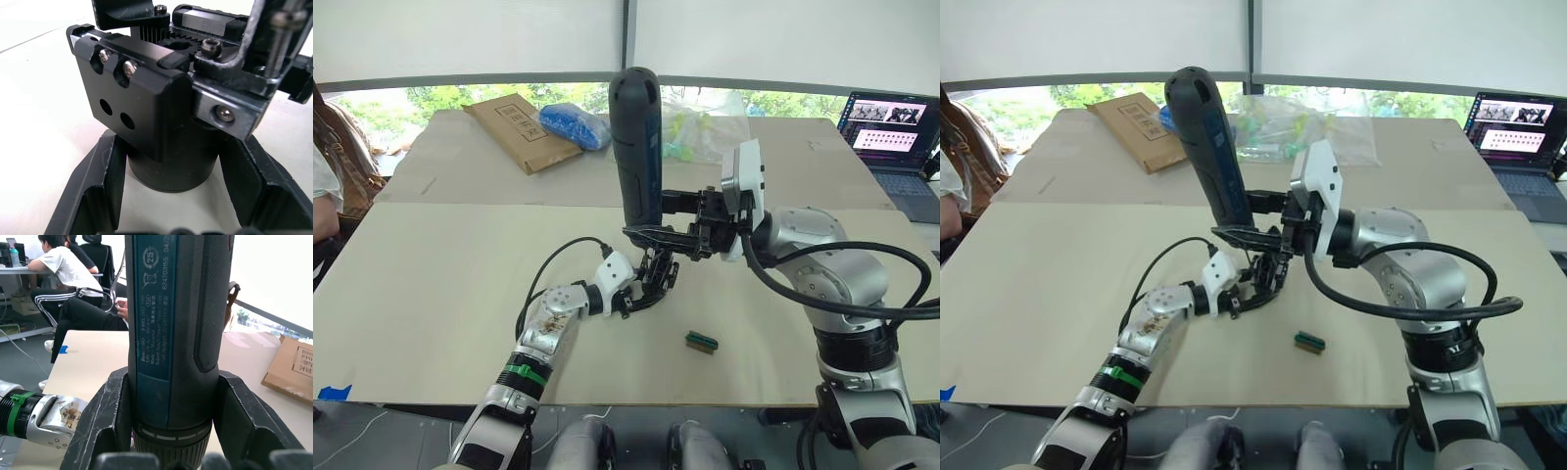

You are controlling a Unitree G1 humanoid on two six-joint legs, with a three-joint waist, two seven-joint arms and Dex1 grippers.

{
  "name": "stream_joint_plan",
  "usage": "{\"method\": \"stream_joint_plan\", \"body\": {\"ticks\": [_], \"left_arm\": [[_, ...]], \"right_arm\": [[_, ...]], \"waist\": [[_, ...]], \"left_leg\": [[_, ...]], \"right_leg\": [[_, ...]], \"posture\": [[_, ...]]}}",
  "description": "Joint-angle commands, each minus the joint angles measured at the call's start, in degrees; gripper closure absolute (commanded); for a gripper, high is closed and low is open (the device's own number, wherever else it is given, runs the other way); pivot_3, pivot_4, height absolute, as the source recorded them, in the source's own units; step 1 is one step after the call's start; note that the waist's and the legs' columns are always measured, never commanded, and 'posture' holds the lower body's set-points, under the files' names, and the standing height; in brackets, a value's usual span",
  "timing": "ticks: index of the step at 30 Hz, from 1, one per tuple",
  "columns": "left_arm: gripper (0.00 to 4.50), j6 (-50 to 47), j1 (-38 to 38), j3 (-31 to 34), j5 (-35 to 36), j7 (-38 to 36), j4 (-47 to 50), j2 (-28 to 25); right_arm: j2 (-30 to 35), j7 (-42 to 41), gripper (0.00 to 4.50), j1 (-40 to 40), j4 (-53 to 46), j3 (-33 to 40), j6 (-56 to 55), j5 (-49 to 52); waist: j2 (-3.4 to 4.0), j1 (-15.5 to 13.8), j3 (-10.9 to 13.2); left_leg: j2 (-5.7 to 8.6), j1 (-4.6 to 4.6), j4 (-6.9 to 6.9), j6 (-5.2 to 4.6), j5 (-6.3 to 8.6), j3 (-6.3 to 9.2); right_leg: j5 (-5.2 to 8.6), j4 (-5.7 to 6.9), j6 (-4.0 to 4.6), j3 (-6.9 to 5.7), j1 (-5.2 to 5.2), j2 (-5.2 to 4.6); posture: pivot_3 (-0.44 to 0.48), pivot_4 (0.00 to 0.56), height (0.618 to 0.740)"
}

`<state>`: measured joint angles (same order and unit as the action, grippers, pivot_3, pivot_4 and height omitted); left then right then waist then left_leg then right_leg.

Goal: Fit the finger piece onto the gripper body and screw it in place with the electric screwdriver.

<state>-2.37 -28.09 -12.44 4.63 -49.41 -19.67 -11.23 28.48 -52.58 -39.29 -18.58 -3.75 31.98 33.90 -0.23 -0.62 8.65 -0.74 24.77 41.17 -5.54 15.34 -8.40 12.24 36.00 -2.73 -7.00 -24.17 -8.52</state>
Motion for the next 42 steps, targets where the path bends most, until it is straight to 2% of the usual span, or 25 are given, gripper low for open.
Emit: {"method": "stream_joint_plan", "body": {"ticks": [1, 42], "left_arm": [[2.23, 0.3, -0.5, 0.0, 0.9, -0.2, 1.5, 0.2], [2.23, 0.6, -0.7, 0.2, 0.8, 0.0, 1.3, 0.1]], "right_arm": [[-0.2, -0.5, 2.59, -0.8, -1.5, 1.1, -2.7, 0.2], [-0.1, -1.6, 2.59, 0.9, -2.3, 0.6, -2.1, -0.7]], "waist": [[0.00, 0.0, 0.0], [0.00, 0.0, 0.0]], "left_leg": [[0.00, 0.00, 0.00, 0.00, 0.00, 0.00], [-0.01, -0.01, -0.02, 0.00, 0.00, 0.00]], "right_leg": [[0.00, 0.00, 0.00, 0.00, 0.00, 0.00], [0.00, -0.01, 0.00, 0.01, 0.00, 0.00]], "posture": [[0.000, 0.150, 0.732], [0.000, 0.150, 0.732]]}}
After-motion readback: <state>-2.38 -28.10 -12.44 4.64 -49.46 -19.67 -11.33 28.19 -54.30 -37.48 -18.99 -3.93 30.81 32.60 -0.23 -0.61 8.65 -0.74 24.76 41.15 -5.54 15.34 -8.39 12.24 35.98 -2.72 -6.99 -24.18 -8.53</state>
